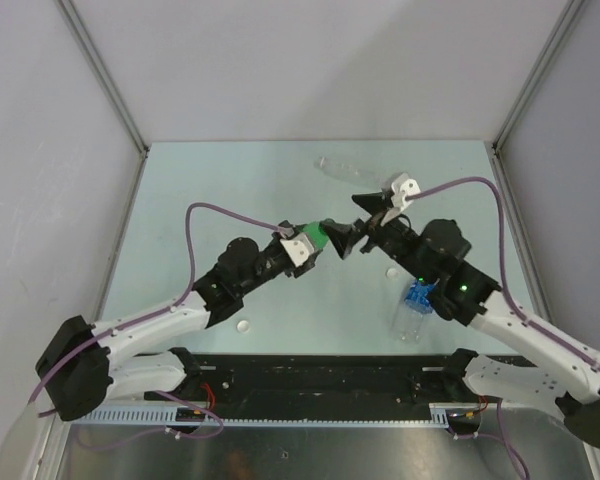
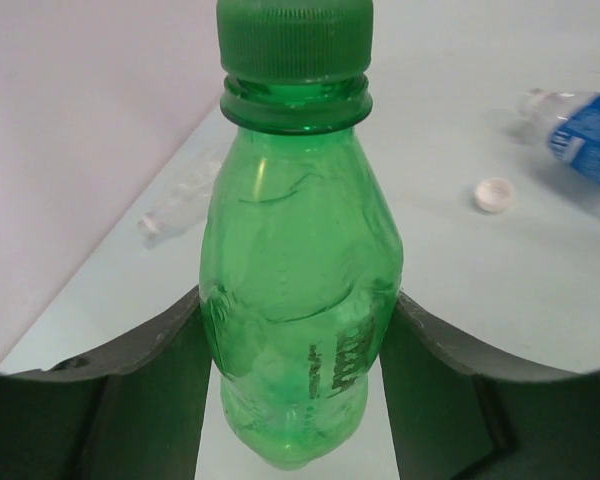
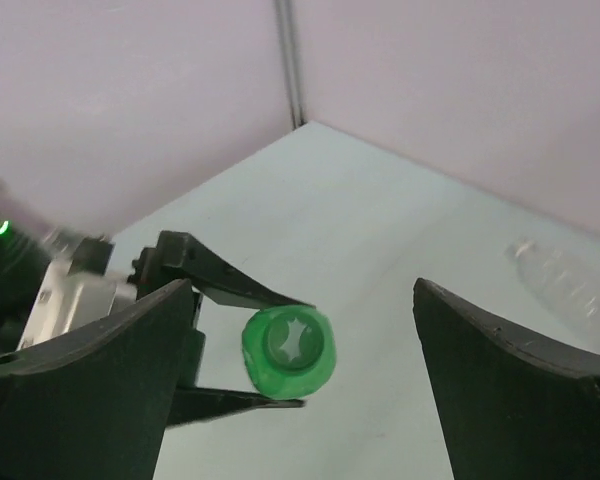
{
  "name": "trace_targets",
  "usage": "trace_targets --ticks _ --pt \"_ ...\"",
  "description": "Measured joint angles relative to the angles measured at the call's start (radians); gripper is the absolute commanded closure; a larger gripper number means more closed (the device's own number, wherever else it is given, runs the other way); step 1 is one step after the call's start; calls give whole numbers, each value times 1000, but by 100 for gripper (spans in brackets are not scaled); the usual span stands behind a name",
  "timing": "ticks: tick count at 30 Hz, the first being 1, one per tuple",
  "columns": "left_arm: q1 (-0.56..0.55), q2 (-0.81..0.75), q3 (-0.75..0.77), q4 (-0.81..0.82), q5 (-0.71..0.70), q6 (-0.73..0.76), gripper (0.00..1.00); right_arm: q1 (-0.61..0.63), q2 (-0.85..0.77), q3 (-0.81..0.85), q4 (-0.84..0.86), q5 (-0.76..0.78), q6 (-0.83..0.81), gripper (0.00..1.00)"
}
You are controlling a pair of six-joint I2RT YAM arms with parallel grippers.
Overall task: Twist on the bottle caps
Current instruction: Screw the bottle cap onto the plastic bottle.
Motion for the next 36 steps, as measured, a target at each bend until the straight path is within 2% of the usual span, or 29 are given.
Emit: trace_targets --ticks 3,7,14,19,28,36 --pt "10 -29 0 -82 108 13 100 -27 -84 2 -81 -161 -170 8" --pt "23 -72 1 -198 291 41 100 -33 -155 4 -278 -385 -450 9" --pt "31 -159 1 -315 504 103 100 -31 -183 4 -491 -613 -720 16" --pt "32 -166 2 -350 552 118 100 -31 -173 4 -543 -704 -783 21" --pt "32 -145 11 -381 570 119 100 -31 -119 4 -531 -771 -797 41" --pt "32 -135 16 -383 570 119 100 -30 -110 4 -504 -787 -786 47"
